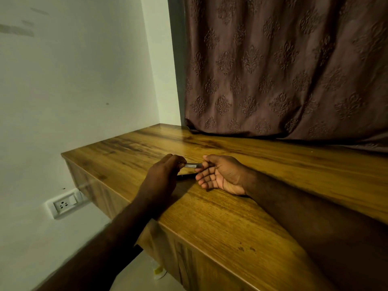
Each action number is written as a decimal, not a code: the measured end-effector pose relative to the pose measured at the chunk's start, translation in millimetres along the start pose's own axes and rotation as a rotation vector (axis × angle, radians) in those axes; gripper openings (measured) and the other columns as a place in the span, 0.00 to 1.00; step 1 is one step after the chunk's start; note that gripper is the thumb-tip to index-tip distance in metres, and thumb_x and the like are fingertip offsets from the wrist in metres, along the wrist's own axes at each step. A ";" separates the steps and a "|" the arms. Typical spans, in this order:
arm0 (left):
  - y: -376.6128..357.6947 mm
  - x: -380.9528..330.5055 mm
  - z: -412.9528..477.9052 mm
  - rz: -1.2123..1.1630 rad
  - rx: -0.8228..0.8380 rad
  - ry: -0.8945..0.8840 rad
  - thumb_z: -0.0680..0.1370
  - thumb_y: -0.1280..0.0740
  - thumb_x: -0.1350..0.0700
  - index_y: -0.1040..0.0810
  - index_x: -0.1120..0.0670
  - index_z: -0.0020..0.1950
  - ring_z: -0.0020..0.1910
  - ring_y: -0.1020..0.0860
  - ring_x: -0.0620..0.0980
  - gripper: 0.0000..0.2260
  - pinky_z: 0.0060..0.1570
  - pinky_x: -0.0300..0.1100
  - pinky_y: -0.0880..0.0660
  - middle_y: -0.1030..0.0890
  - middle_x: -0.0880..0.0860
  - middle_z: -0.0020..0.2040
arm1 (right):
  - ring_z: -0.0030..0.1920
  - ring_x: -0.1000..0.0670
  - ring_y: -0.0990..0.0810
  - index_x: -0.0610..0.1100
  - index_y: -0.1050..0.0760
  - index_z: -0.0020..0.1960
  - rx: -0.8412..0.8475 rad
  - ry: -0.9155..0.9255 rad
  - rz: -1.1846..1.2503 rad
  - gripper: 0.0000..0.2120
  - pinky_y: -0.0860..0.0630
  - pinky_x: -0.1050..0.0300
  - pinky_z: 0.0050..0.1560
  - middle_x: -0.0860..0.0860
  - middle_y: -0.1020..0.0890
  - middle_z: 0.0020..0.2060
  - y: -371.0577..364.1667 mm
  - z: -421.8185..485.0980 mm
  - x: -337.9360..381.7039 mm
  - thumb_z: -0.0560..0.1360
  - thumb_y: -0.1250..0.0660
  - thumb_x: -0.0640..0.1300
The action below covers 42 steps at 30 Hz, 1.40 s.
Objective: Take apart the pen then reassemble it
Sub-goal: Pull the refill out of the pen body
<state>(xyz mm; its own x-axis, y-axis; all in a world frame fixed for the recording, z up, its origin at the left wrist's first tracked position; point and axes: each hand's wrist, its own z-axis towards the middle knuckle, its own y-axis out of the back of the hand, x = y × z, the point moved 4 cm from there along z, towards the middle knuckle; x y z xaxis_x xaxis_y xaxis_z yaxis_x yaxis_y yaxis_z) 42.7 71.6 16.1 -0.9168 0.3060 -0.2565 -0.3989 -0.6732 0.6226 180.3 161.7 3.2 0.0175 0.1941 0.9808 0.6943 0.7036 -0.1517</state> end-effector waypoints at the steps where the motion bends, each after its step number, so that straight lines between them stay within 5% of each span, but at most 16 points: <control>1: -0.4 -0.8 0.6 0.007 0.007 -0.010 0.78 0.37 0.62 0.22 0.55 0.53 0.40 0.23 0.49 0.07 0.40 0.48 0.24 0.21 0.53 0.47 | 0.30 0.47 0.20 0.33 0.25 0.49 -0.010 -0.011 -0.007 0.19 0.22 0.59 0.28 0.39 0.20 0.35 -0.3 0.3 -0.1 0.81 0.45 0.48; 12: -2.8 -9.3 3.4 0.080 0.075 -0.110 0.77 0.40 0.56 0.23 0.55 0.54 0.37 0.22 0.52 0.09 0.35 0.52 0.23 0.22 0.54 0.46 | 0.23 0.52 0.24 0.35 0.25 0.41 -0.061 -0.146 -0.148 0.20 0.25 0.63 0.23 0.43 0.23 0.31 -3.0 2.6 1.9 0.81 0.46 0.47; 24: -3.9 -4.1 3.3 0.036 0.076 -0.100 0.76 0.35 0.64 0.22 0.56 0.54 0.38 0.22 0.51 0.08 0.37 0.49 0.23 0.21 0.54 0.45 | 0.21 0.54 0.26 0.36 0.24 0.40 -0.070 -0.130 -0.157 0.18 0.29 0.66 0.21 0.46 0.22 0.25 0.2 7.2 -0.5 0.80 0.44 0.47; 32: -4.7 -8.5 2.4 0.013 0.125 -0.072 0.75 0.44 0.50 0.22 0.55 0.53 0.40 0.22 0.47 0.16 0.40 0.42 0.25 0.21 0.52 0.47 | 0.22 0.53 0.25 0.43 0.30 0.36 -0.086 -0.093 -0.132 0.16 0.28 0.64 0.22 0.43 0.22 0.29 1.0 6.0 -0.1 0.80 0.44 0.47; 38: -2.1 -0.7 1.9 -0.026 0.051 0.016 0.78 0.38 0.62 0.22 0.56 0.52 0.39 0.23 0.49 0.06 0.40 0.48 0.25 0.20 0.53 0.45 | 0.21 0.53 0.25 0.39 0.27 0.41 -0.111 -0.062 -0.104 0.16 0.29 0.65 0.21 0.44 0.22 0.26 1.8 5.2 0.2 0.81 0.45 0.46; 42: -2.0 1.9 2.4 -0.025 0.053 0.083 0.78 0.38 0.61 0.23 0.55 0.51 0.39 0.24 0.49 0.06 0.40 0.45 0.26 0.21 0.53 0.43 | 0.22 0.51 0.25 0.39 0.28 0.44 -0.155 0.013 -0.038 0.15 0.28 0.64 0.22 0.42 0.23 0.29 2.6 1.8 0.2 0.81 0.45 0.47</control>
<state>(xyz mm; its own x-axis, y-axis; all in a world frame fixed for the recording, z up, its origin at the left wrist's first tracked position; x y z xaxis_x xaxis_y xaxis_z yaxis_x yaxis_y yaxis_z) 41.9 75.1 16.2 -0.9060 0.2635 -0.3314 -0.4218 -0.6288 0.6532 180.9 164.8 2.8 -0.0021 0.1598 0.9872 0.7975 0.5959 -0.0947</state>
